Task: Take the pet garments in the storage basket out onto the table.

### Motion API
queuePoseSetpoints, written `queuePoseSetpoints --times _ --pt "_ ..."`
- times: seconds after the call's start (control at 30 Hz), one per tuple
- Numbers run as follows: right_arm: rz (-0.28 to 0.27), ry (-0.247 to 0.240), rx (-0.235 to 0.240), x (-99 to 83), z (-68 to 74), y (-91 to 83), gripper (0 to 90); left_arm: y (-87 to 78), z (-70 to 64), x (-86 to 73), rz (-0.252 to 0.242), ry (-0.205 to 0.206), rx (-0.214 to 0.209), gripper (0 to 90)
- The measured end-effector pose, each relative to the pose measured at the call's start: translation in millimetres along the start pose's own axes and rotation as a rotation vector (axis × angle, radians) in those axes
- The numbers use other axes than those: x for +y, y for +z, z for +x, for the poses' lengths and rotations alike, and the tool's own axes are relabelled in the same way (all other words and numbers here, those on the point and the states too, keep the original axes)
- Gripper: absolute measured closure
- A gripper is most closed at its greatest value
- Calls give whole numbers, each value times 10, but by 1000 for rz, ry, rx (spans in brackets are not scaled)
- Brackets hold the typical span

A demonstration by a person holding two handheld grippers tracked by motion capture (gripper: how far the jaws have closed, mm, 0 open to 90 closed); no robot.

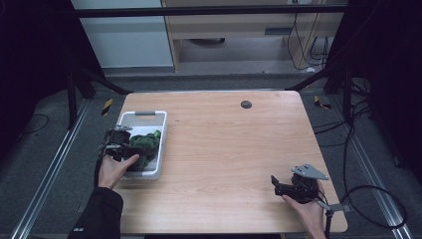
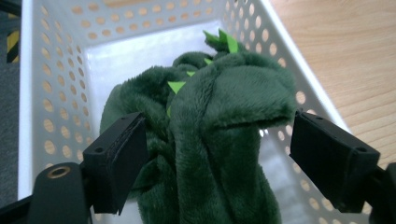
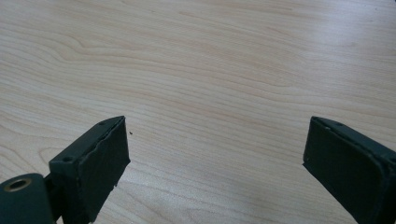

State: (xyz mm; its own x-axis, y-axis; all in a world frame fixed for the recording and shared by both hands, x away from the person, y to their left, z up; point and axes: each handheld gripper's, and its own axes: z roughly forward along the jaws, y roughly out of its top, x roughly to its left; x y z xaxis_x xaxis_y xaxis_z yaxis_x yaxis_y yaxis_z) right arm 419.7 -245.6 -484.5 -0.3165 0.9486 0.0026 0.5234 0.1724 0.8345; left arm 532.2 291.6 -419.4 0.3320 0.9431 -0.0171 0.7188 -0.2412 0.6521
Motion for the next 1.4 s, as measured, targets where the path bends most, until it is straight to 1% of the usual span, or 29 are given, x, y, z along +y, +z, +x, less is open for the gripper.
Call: queuePoseSetpoints --times 0.17,0.23,0.3,0.4,0.5,0.67,0.8,0.93,1.03,1.1,1.2,1.27,1.4 --pt "5 -2 -1 -2 -2 7 66 54 -4 -1 24 9 6 193" --pt "7 -2 0 -3 -3 7 65 67 -3 -3 30 5 8 202" --pt "8 -2 2 -4 -2 8 65 106 12 -13 50 -1 9 216" --pt "12 0 3 -5 -3 11 63 133 24 -22 71 0 10 230" --pt "12 0 3 -5 -3 12 63 154 28 -29 80 2 10 249" --pt "16 -1 3 -7 -4 16 61 197 26 -32 113 -1 4 313" --pt "20 -2 5 -10 -4 22 59 225 28 -30 140 3 7 361" --pt "20 -3 6 -9 -5 23 59 226 42 -30 158 -7 -2 464" --pt "23 -2 5 -11 -5 25 58 217 52 -28 164 -20 -8 564" --pt "26 -1 5 -14 -4 27 58 212 57 -26 169 -26 -9 605" --pt "26 0 6 -14 -5 27 58 199 62 -21 170 -23 -4 684" --pt "25 -1 6 -14 -8 26 58 185 65 -18 172 -30 -1 728" --pt "29 1 7 -17 -12 24 58 144 72 -21 149 -43 3 768"
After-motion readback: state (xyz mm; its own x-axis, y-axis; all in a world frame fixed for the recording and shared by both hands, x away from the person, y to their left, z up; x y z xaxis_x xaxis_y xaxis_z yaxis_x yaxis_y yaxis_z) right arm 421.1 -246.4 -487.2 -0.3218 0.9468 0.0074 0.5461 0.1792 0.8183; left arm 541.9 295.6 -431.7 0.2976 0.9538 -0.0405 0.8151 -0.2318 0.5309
